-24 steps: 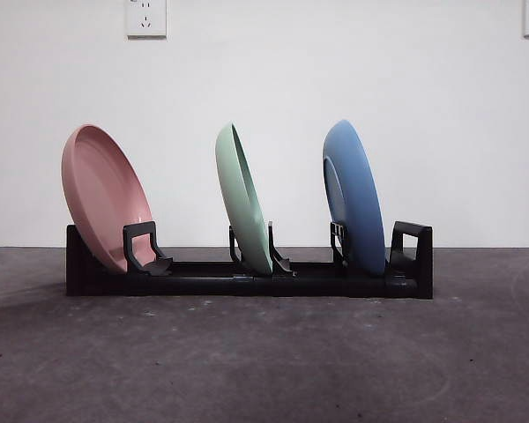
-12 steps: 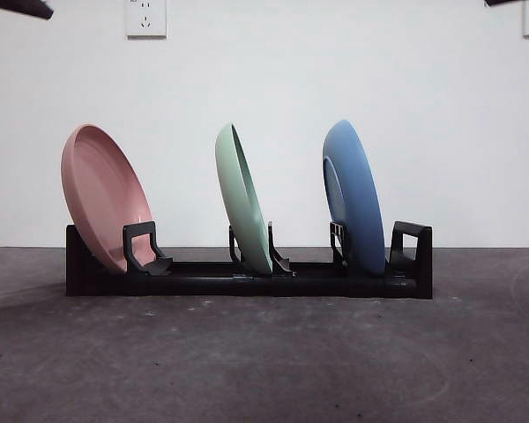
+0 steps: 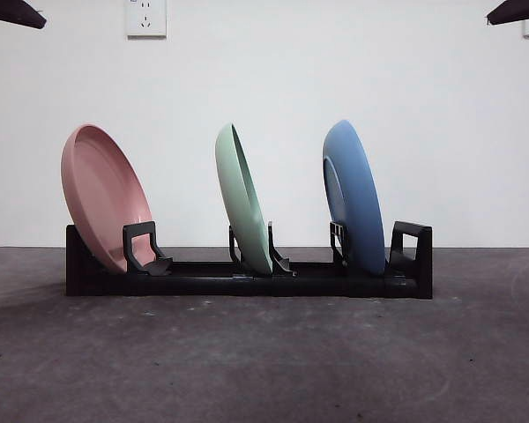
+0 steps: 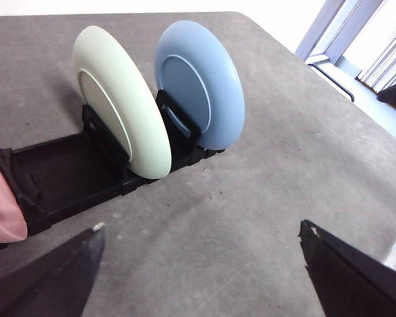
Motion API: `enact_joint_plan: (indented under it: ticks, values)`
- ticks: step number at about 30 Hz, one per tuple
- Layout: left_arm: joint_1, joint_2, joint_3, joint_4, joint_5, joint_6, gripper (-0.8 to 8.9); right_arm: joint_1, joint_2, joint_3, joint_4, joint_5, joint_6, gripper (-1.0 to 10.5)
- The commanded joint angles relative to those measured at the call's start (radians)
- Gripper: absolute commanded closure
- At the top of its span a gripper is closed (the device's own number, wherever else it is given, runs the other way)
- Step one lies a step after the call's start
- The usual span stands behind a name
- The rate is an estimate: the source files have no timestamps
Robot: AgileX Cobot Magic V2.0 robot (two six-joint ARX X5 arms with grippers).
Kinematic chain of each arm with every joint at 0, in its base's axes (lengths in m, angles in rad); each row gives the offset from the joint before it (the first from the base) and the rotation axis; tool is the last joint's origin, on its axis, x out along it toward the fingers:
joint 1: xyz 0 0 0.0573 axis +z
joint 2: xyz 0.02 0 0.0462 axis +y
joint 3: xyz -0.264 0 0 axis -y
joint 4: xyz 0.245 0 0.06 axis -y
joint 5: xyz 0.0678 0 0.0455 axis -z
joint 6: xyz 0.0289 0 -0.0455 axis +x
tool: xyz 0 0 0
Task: Place the plate
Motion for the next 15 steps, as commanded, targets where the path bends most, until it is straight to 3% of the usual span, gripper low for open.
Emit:
enact_joint_plan:
  ticks: [1,8,15]
  values:
    - [-0.004,-0.016,0.038,-0.003,0.005,-0.004,3.4,0.013,0.023,0.013,0.014,0.0,0.044,4.1]
    - [-0.004,-0.075,0.045,-0.031,0.004,-0.024,3.45,0.039,0.131,0.05,0.101,0.002,0.113,3.9]
    - [-0.004,-0.151,0.045,-0.071,0.005,-0.027,3.46,0.039,0.37,0.208,0.13,0.0,0.171,4.0]
